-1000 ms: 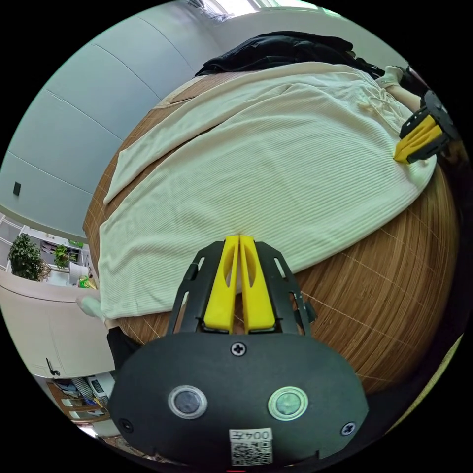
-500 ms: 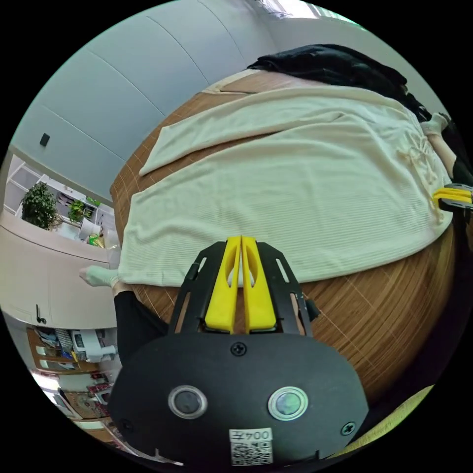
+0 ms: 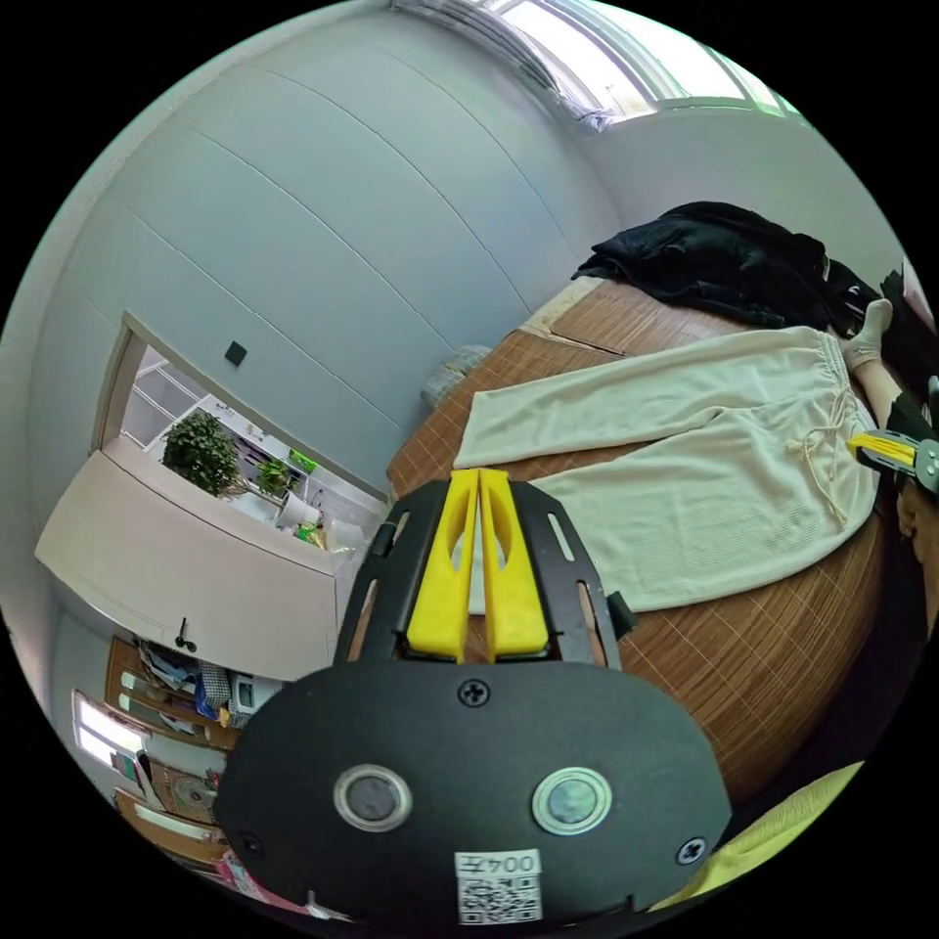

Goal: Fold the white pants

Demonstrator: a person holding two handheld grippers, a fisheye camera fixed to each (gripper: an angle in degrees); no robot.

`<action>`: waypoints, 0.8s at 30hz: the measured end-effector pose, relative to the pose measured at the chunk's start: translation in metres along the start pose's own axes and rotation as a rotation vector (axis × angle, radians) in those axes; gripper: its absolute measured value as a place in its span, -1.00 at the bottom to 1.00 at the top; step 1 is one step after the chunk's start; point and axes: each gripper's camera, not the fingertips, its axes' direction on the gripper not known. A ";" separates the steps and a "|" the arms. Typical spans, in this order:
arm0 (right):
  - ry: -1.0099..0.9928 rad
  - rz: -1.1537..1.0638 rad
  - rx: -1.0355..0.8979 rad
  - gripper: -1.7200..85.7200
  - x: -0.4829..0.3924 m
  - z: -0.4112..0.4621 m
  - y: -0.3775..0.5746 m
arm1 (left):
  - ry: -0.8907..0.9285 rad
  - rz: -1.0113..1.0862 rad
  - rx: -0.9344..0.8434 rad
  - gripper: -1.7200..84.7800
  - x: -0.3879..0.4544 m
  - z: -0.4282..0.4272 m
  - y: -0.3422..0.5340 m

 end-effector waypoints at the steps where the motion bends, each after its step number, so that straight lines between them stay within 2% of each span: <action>1: -0.007 0.024 0.020 -0.97 0.007 -0.004 0.007 | -0.031 0.016 0.009 -0.94 -0.010 -0.013 -0.009; 10: 0.001 0.143 0.149 -0.97 0.048 -0.028 0.046 | -0.095 0.075 0.085 -0.95 -0.094 -0.087 -0.100; 14: 0.080 0.125 0.164 -0.95 0.061 -0.034 0.064 | -0.097 0.096 0.087 -0.94 -0.102 -0.068 -0.117; 16: 0.081 0.136 0.146 -0.89 0.071 -0.030 0.072 | -0.046 0.073 0.055 -0.94 -0.099 -0.035 -0.112; 19: -0.002 0.160 0.113 -0.82 0.088 -0.026 0.082 | 0.164 0.022 -0.041 -0.94 -0.073 0.060 -0.071; 24: 0.043 0.104 0.137 -0.82 0.095 -0.050 0.083 | 0.269 0.020 -0.194 -0.94 -0.009 0.195 0.011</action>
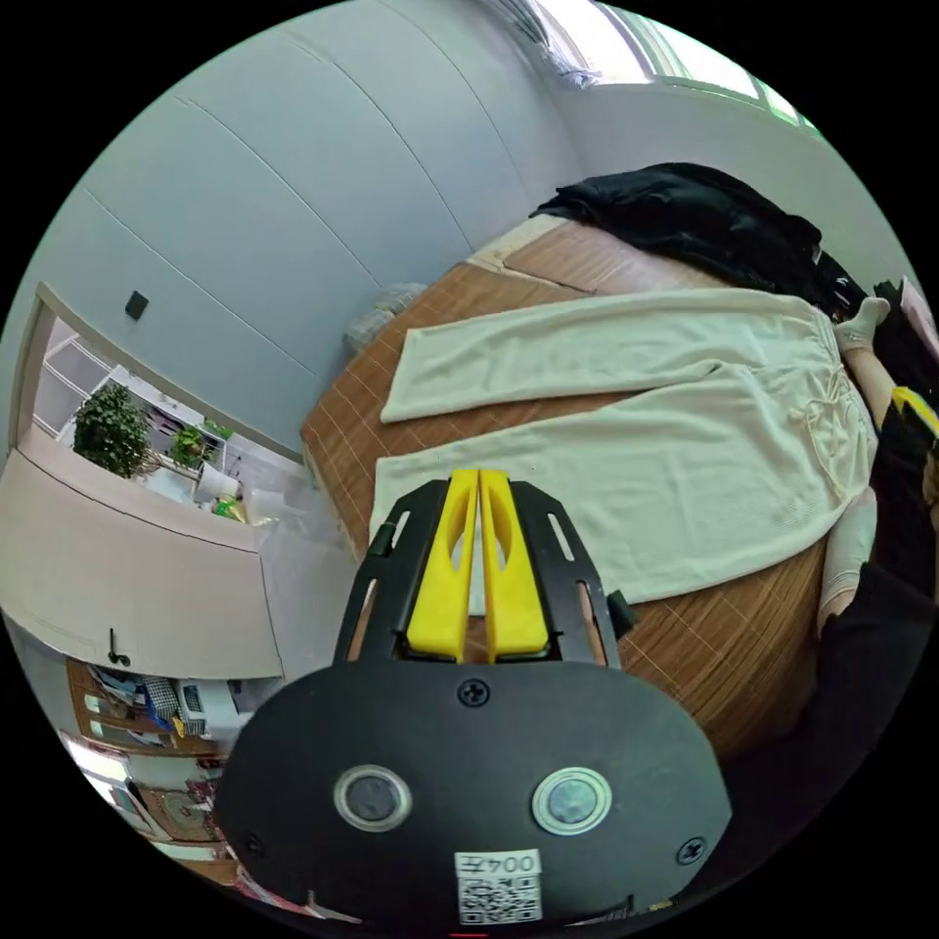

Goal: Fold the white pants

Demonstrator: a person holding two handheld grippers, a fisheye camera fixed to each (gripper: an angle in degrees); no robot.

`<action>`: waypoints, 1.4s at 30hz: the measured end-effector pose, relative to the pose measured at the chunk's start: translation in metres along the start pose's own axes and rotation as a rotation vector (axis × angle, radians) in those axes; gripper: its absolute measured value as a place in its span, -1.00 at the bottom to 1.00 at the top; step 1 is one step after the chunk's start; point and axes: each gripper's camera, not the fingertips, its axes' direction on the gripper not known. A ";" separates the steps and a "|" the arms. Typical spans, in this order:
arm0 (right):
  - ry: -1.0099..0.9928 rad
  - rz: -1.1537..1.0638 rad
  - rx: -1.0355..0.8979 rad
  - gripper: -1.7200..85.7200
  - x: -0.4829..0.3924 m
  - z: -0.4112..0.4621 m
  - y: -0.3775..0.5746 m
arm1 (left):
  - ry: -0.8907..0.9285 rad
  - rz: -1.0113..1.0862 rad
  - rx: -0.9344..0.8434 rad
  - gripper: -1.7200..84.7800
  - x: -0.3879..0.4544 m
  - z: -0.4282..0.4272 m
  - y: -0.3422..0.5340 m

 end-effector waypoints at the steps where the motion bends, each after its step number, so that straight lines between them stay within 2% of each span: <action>1: -0.012 -0.010 0.009 -0.83 0.002 -0.006 0.000 | 0.000 0.019 -0.052 -0.94 0.008 0.038 0.012; 3: -0.034 0.003 0.018 -0.84 0.005 -0.010 0.002 | 0.000 0.083 -0.131 -0.94 0.018 0.088 0.026; 6: -0.063 0.025 -0.011 -0.85 0.002 0.000 0.000 | -0.057 0.130 -0.155 -0.94 0.014 0.139 0.037; 9: -0.006 -0.036 -0.069 -0.86 -0.021 0.021 -0.014 | -0.006 0.097 -0.136 -0.94 -0.018 0.176 0.034; 12: 0.068 -0.097 -0.148 -0.87 -0.045 0.043 -0.034 | -0.039 0.025 -0.168 -0.94 -0.060 0.218 0.027; 16: 0.063 -0.120 -0.046 -0.88 -0.061 0.003 -0.076 | 0.124 -0.027 -0.183 -0.95 -0.105 0.255 0.027; 18: 0.050 -0.127 -0.023 -0.87 -0.063 -0.021 -0.095 | 0.133 -0.029 -0.202 -0.95 -0.109 0.258 0.023; 24: 0.023 -0.116 0.089 -0.89 -0.075 -0.109 -0.141 | -0.095 0.280 -0.221 -0.95 -0.070 0.258 0.020; 28: -0.038 -0.116 0.136 -0.93 -0.093 -0.150 -0.158 | -0.143 0.354 -0.241 -0.95 -0.067 0.261 0.019; 36: -0.117 -0.192 0.105 -0.90 -0.121 -0.174 -0.207 | 0.073 0.243 -0.217 -0.94 -0.132 0.267 0.020; 40: -0.158 -0.185 0.096 -0.87 -0.106 -0.180 -0.226 | 0.155 0.171 -0.190 -0.94 -0.158 0.271 0.027; 42: -0.162 -0.165 0.078 -0.87 -0.093 -0.175 -0.229 | 0.253 0.081 -0.168 -0.94 -0.184 0.275 0.034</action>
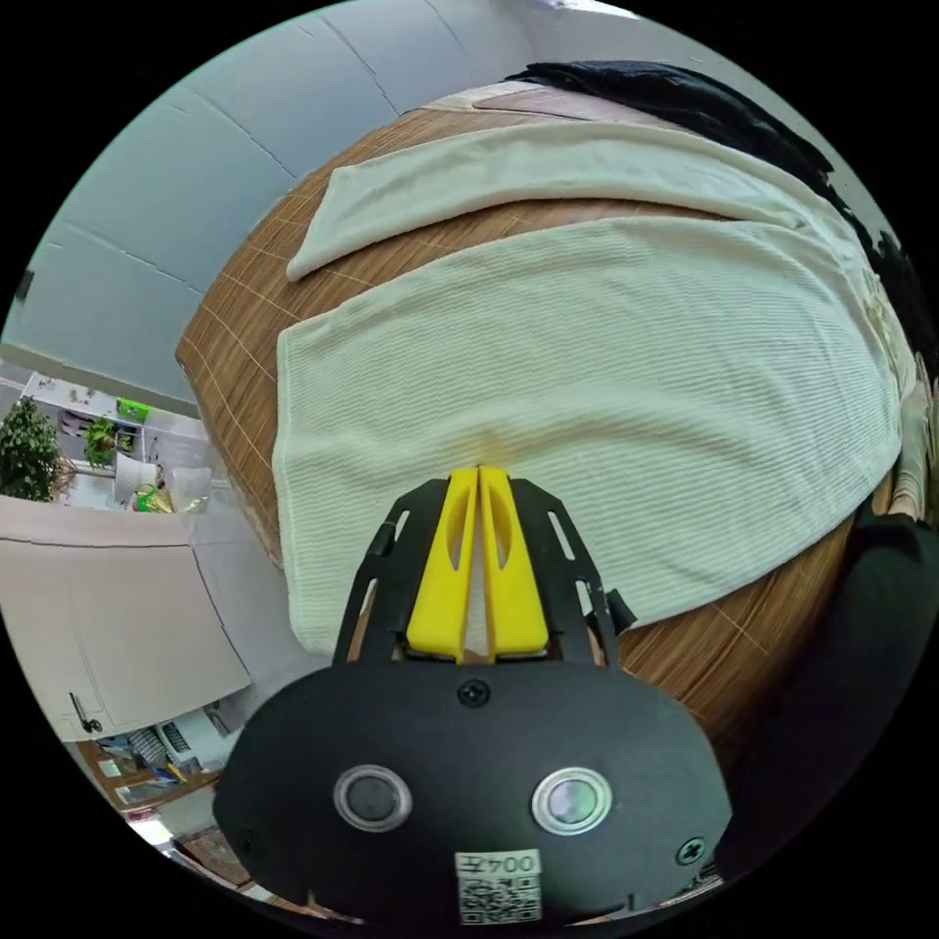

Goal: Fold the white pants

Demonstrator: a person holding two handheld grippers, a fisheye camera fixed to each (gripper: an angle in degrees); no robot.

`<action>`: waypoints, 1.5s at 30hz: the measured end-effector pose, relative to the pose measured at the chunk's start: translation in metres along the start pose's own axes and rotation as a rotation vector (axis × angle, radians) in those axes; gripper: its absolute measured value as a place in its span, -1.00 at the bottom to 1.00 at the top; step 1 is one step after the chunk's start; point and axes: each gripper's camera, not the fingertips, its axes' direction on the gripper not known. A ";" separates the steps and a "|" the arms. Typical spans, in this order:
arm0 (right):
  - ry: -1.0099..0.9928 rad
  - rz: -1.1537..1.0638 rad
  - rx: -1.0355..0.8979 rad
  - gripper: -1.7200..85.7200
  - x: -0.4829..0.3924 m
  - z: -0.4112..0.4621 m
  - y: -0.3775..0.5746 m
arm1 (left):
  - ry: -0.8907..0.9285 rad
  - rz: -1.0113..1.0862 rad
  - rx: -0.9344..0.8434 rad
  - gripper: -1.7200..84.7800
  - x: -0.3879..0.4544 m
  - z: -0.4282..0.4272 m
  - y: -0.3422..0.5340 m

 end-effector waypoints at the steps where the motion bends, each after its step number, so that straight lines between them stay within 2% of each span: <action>1: -0.010 0.020 -0.013 -0.87 0.010 0.004 0.001 | 0.063 -0.044 0.010 -0.94 -0.015 -0.001 0.004; 3: -0.033 0.054 -0.031 -0.87 0.025 0.011 0.005 | 0.108 -0.120 -0.016 -0.94 -0.037 -0.006 0.007; 5: -0.076 0.106 -0.045 -0.87 0.043 0.025 0.011 | 0.042 -0.170 0.008 -0.95 -0.049 -0.028 0.003; 8: -0.122 0.094 -0.090 -0.88 0.056 0.056 0.017 | 0.037 -0.316 0.151 -0.95 -0.063 -0.078 -0.027; 10: -0.152 0.094 -0.123 -0.90 0.063 0.084 0.017 | 0.080 -0.408 0.253 -0.95 -0.058 -0.101 -0.053; 12: -0.231 0.114 -0.148 -0.92 0.069 0.116 0.012 | 0.050 -0.485 0.338 -0.94 -0.035 -0.113 -0.084; 14: -0.312 0.091 -0.175 -0.94 0.065 0.163 -0.007 | -0.045 -0.459 0.328 -0.93 -0.013 -0.105 -0.107; 17: -0.321 -0.040 -0.232 -0.94 0.042 0.225 -0.043 | -0.274 -0.295 0.146 -0.91 0.009 -0.065 -0.138; 18: -0.321 -0.070 -0.237 -0.95 0.037 0.238 -0.051 | -0.297 -0.268 0.097 -0.90 0.005 -0.046 -0.140; 22: -0.336 -0.256 -0.289 -0.96 -0.006 0.346 -0.108 | -0.173 -0.275 0.060 -0.84 -0.013 -0.008 -0.139; 25: -0.353 -0.363 -0.395 -0.95 -0.045 0.435 -0.150 | -0.264 -0.145 0.098 -0.81 0.012 0.000 -0.161; 29: -0.359 -0.484 -0.449 -0.89 -0.102 0.525 -0.202 | -0.276 -0.082 0.159 -0.81 0.030 0.008 -0.171; 35: -0.279 -0.666 -0.536 -0.84 -0.163 0.584 -0.234 | -0.251 -0.103 0.118 -0.88 0.028 0.030 -0.170; 45: -0.202 -0.728 -0.548 -0.88 -0.192 0.584 -0.254 | -0.228 -0.108 0.103 -0.93 0.036 0.037 -0.161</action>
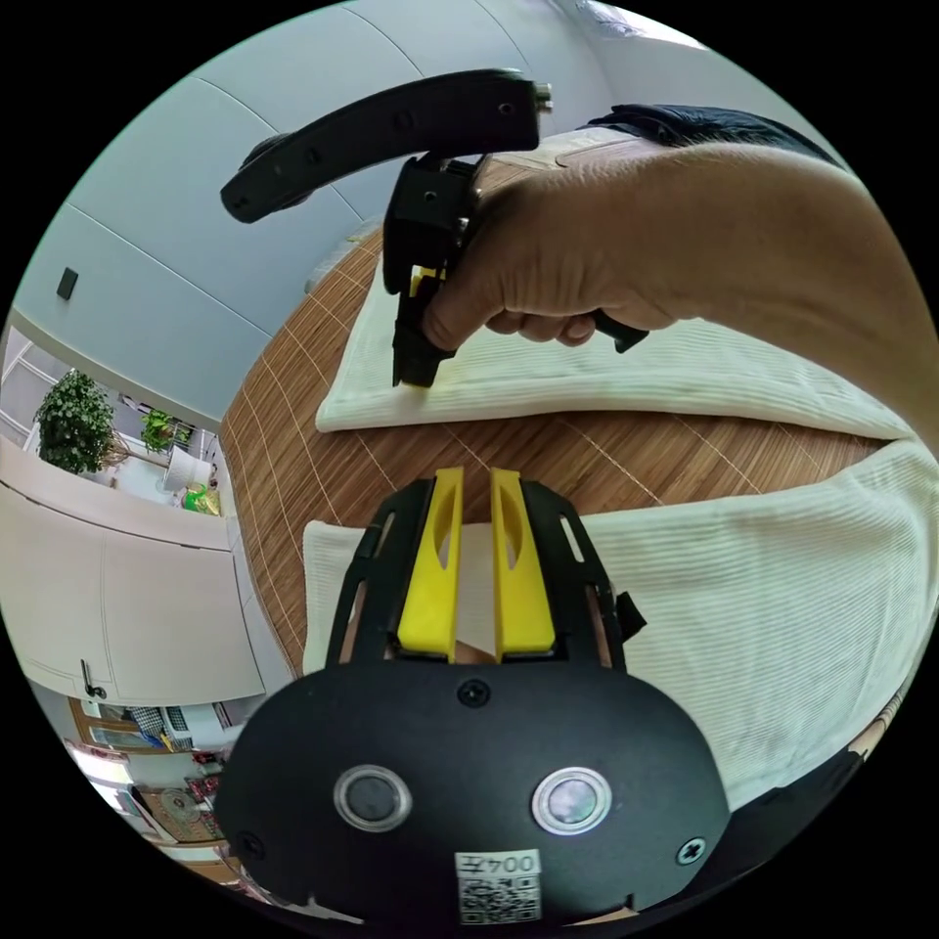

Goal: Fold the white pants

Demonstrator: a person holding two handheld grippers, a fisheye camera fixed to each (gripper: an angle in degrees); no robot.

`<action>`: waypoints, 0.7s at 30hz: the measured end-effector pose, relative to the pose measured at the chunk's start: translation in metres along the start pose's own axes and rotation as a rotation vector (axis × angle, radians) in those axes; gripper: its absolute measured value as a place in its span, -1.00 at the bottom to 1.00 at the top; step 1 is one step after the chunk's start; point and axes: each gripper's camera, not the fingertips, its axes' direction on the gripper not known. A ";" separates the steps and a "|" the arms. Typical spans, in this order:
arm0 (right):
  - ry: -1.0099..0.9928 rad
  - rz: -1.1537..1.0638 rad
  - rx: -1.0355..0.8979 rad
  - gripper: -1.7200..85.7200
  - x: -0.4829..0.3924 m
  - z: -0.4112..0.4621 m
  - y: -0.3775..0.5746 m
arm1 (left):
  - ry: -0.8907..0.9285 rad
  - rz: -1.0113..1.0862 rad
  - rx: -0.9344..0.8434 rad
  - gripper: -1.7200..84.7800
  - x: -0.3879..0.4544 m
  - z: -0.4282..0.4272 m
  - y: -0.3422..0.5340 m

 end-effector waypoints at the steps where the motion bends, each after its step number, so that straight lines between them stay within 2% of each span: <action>1: 0.003 0.007 0.010 -0.93 0.000 -0.003 -0.001 | -0.001 0.002 0.001 -0.93 0.001 0.000 0.000; 12: -0.085 -0.009 0.134 -0.98 -0.001 -0.070 -0.002 | -0.024 -0.007 -0.007 -0.94 0.010 -0.001 0.005; 15: -0.206 -0.052 0.199 -0.97 -0.012 -0.090 -0.006 | -0.037 -0.035 -0.018 -0.94 0.007 0.000 0.006; 19: -0.079 -0.063 0.074 -0.93 -0.028 -0.057 -0.013 | -0.040 -0.029 -0.029 -0.94 0.012 0.003 0.009; 21: -0.011 -0.014 0.066 -0.81 -0.024 -0.049 -0.008 | -0.039 -0.023 -0.023 -0.94 0.016 0.001 0.008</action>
